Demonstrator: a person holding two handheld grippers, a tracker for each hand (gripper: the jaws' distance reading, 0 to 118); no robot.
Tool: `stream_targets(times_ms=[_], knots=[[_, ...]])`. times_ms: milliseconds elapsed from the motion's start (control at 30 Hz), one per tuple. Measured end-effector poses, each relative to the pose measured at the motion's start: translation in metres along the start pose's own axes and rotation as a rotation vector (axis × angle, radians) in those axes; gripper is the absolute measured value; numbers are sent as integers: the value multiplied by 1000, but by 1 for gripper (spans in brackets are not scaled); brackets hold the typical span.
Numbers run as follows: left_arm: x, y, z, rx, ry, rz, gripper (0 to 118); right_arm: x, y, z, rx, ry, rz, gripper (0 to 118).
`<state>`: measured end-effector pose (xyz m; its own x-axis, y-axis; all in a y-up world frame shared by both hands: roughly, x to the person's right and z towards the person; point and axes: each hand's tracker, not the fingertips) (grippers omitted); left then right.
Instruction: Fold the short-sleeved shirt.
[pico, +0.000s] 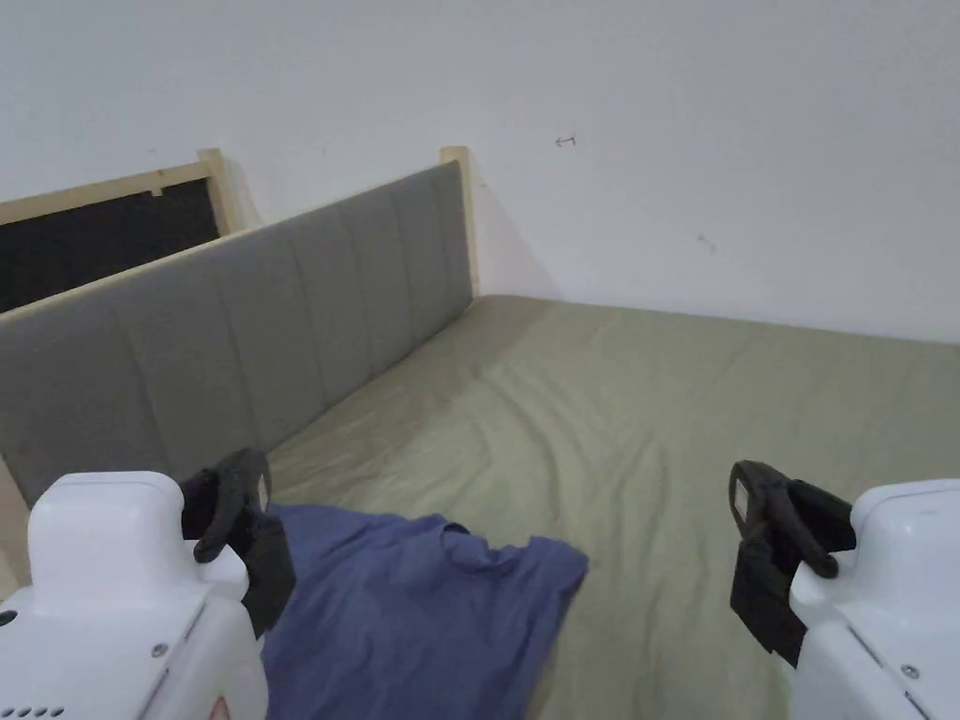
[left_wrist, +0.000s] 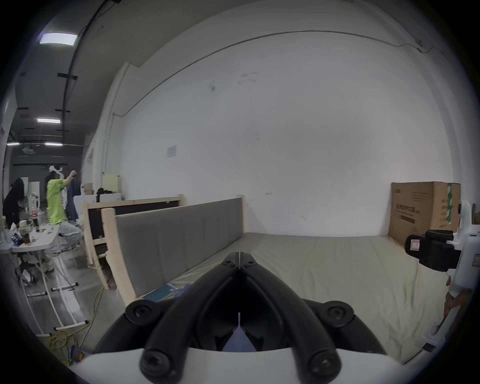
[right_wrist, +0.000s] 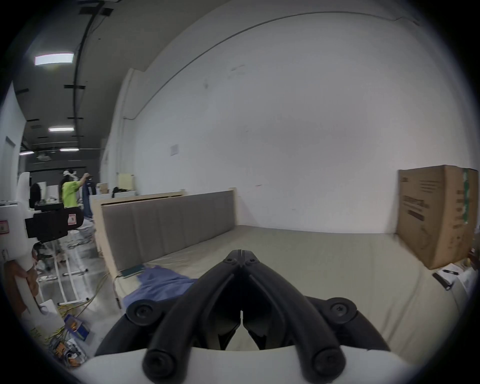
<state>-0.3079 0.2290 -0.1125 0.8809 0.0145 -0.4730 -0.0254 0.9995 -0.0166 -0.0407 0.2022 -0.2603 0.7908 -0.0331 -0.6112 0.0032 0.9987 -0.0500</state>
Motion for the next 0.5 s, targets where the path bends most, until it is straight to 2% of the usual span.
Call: stream_targets(times_ms=[133,267,400,500], knots=[[-12,-17,-13,-76,25,-7,0,-14,-7,-11,-28,39,-8,0],[-11,-49,-50,-216,-25,-15,0,-12,-19,-17,-80,40,6,0],[-13,-107,-111,-434,-92,42,0,-1,-35,-24,-151,17,-15,0],[-6,-156,-135,-570,-107,31,0,7,-47,-29,-200,3,-11,0]])
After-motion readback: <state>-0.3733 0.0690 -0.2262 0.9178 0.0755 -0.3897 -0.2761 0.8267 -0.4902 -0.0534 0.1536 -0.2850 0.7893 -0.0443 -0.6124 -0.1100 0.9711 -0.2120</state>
